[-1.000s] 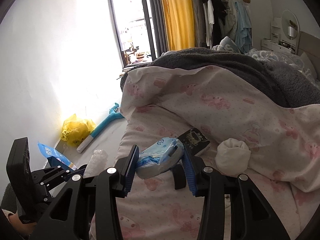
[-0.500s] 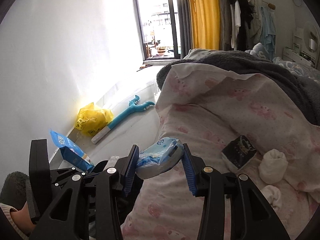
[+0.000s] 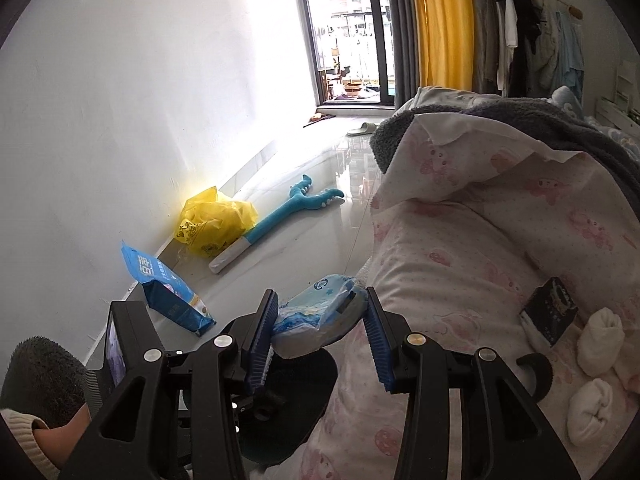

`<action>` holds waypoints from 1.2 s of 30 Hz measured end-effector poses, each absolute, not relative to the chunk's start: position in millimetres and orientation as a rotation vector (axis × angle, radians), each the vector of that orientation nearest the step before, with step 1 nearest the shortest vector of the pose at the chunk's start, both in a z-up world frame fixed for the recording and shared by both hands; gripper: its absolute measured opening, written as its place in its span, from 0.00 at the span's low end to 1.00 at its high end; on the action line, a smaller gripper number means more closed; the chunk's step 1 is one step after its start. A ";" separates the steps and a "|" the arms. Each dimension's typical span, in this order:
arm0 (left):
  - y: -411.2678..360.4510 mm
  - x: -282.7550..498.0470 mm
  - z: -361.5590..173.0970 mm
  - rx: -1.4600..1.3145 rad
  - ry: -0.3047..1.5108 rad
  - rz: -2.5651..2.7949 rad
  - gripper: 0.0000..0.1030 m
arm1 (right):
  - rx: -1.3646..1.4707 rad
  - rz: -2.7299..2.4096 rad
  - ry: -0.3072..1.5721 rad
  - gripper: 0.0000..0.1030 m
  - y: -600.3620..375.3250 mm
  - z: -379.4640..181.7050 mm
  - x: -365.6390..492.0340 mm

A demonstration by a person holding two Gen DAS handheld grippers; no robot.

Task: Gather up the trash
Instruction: 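Lift both held items and carry them over the teal bin, then open the left tool over the bin while the right tool lowers and releases the wipes packet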

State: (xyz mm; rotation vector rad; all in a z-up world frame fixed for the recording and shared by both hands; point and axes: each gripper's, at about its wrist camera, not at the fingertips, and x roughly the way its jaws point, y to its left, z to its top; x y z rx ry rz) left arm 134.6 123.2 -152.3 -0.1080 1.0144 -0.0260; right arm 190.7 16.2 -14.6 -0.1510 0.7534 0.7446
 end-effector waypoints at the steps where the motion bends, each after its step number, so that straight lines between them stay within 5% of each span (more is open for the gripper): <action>1: 126.5 133.5 -155.9 -0.112 1.029 -0.022 0.38 | -0.154 0.751 0.757 0.43 20.3 -15.8 190.3; 16: 171.0 117.0 -193.0 -0.192 1.200 0.048 0.43 | -0.195 0.811 0.815 0.43 76.3 -36.5 184.7; 21: 186.7 109.2 -189.2 -0.202 1.181 0.089 0.75 | -0.201 0.821 0.850 0.43 93.4 -49.8 185.1; 26: 208.0 99.2 -180.8 -0.229 1.136 0.132 0.84 | -0.223 0.821 0.897 0.43 112.1 -67.5 184.2; 36: 238.5 77.2 -166.3 -0.264 1.081 0.155 0.84 | -0.285 0.823 0.982 0.43 144.1 -98.1 177.2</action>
